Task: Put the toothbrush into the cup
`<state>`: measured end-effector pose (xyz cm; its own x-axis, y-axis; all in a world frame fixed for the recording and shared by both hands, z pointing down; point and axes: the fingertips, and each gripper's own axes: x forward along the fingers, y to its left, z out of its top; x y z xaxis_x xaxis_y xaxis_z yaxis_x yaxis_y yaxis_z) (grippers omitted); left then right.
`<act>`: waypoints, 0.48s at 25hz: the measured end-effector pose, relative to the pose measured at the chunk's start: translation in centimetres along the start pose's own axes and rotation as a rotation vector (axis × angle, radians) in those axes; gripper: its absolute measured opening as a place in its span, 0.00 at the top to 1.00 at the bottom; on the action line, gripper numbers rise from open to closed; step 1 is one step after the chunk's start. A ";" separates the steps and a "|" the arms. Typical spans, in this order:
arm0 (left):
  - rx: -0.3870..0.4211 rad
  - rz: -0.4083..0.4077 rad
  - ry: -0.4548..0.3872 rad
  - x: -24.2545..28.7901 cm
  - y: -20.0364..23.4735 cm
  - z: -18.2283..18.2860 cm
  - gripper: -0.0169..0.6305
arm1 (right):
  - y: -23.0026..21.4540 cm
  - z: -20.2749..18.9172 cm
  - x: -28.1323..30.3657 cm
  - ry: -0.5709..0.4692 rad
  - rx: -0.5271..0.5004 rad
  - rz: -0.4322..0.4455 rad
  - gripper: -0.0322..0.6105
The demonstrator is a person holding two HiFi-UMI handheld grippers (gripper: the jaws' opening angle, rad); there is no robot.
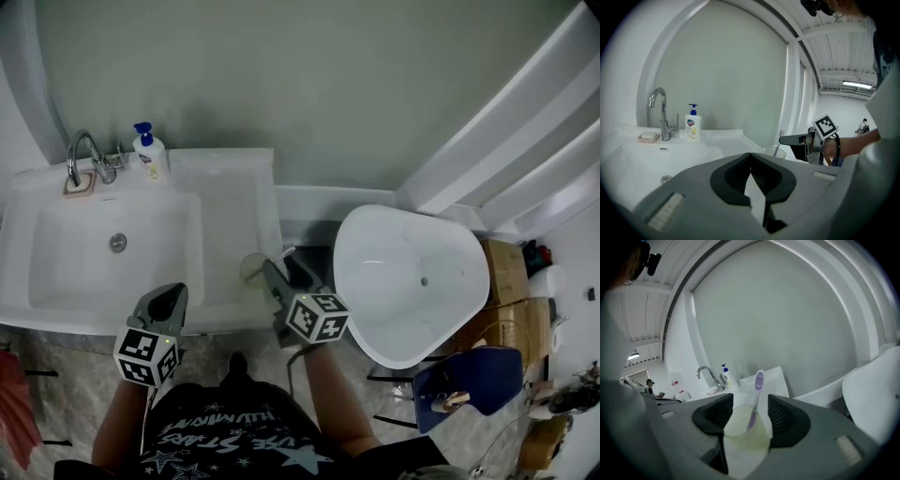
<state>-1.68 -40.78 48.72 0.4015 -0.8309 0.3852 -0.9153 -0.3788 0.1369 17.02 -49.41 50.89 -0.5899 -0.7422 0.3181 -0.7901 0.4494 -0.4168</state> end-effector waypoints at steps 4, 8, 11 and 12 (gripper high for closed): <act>0.001 -0.025 -0.015 -1.1 0.4 0.3 0.96 | 0.3 -0.5 -1.3 0.015 0.008 -0.053 0.55; 0.010 -0.056 -0.037 -2.3 0.4 0.7 0.96 | 1.3 0.0 -3.1 -0.030 0.000 -0.092 0.55; 0.016 -0.082 -0.058 -3.6 0.3 1.0 0.96 | 2.5 0.7 -4.5 -0.072 -0.013 -0.119 0.55; 0.019 -0.090 -0.064 -4.1 0.4 1.1 0.96 | 3.0 0.9 -5.0 -0.087 -0.019 -0.127 0.55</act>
<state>-3.61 -37.99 46.19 0.4838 -0.8174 0.3129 -0.8750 -0.4601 0.1507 17.74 -44.81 47.28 -0.4687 -0.8337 0.2920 -0.8612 0.3577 -0.3611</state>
